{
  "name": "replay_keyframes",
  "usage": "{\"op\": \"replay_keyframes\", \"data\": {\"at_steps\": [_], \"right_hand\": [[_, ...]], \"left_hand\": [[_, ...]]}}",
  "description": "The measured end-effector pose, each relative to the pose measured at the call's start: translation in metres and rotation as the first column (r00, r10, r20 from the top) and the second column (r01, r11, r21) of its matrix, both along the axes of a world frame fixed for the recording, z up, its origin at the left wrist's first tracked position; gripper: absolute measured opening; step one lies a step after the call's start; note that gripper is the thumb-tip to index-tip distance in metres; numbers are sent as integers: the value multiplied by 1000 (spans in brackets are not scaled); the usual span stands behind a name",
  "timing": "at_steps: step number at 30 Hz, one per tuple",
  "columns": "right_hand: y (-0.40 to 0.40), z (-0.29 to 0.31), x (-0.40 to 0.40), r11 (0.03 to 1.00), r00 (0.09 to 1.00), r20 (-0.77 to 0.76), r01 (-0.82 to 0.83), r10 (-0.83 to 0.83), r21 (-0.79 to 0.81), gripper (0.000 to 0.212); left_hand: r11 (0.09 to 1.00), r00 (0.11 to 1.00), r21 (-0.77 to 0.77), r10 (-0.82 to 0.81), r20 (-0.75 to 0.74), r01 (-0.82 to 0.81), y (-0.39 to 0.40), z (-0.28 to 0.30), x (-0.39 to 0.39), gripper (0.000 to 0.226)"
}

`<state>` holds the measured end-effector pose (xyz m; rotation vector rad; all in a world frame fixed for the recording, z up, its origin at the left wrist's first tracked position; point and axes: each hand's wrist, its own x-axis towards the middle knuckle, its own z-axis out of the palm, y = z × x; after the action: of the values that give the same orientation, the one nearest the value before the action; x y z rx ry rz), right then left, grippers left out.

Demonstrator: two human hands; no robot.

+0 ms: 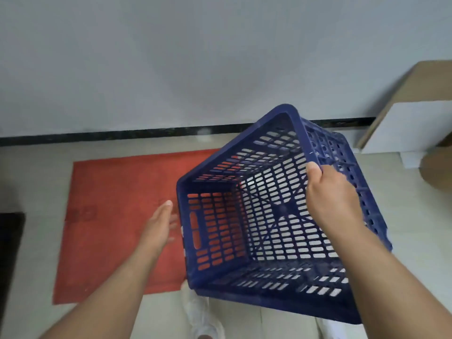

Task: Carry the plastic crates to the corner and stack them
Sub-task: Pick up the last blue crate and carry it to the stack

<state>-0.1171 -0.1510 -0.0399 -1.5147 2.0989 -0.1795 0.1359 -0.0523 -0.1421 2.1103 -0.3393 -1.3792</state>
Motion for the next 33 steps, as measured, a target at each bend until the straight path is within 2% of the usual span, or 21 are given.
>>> {"op": "replay_keyframes", "data": {"at_steps": [4, 7, 9, 12, 14, 16, 21, 24, 28, 29, 31, 33], "right_hand": [[-2, 0, 78, 997, 991, 113, -69, 65, 33, 52], [-1, -12, 117, 994, 973, 215, -97, 85, 47, 52], [-1, -25, 130, 996, 947, 317, -79, 60, 47, 54], [-3, -41, 143, 995, 893, 446, 10, -54, 100, 48], [-7, -48, 149, 990, 862, 494, 48, -108, 132, 41], [-12, -57, 152, 986, 861, 490, 76, -139, 146, 40], [-19, -99, 154, 974, 849, 484, 143, -213, 176, 44], [-25, -133, 155, 956, 804, 527, 172, -276, 238, 38], [-32, -176, 161, 945, 792, 530, 176, -302, 277, 32], [-33, -187, 163, 940, 796, 519, 177, -310, 290, 31], [-33, -208, 161, 931, 826, 468, 169, -313, 324, 31], [-29, -225, 158, 923, 888, 376, 119, -263, 366, 36]], "left_hand": [[999, 991, 44, -6, 137, 0, 27, -12, 74, 50], [970, 970, 167, 141, 200, -176, 53, -40, 137, 66], [914, 941, 253, 270, 206, -318, 80, -87, 183, 81], [878, 919, 278, 390, 54, -389, 115, -151, 235, 57], [860, 898, 268, 438, 47, -434, 109, -143, 241, 50], [871, 897, 217, 433, 85, -441, 102, -134, 248, 47], [913, 897, 112, 354, 266, -393, 82, -113, 268, 19], [933, 896, 90, 302, 326, -347, 67, -107, 285, 24], [922, 899, 108, 329, 288, -372, 49, -119, 312, 59], [922, 902, 113, 328, 281, -371, 44, -120, 315, 58], [930, 909, 89, 323, 263, -357, 31, -122, 307, 40], [961, 936, 106, 217, 276, -254, 25, -132, 305, 35]]}}
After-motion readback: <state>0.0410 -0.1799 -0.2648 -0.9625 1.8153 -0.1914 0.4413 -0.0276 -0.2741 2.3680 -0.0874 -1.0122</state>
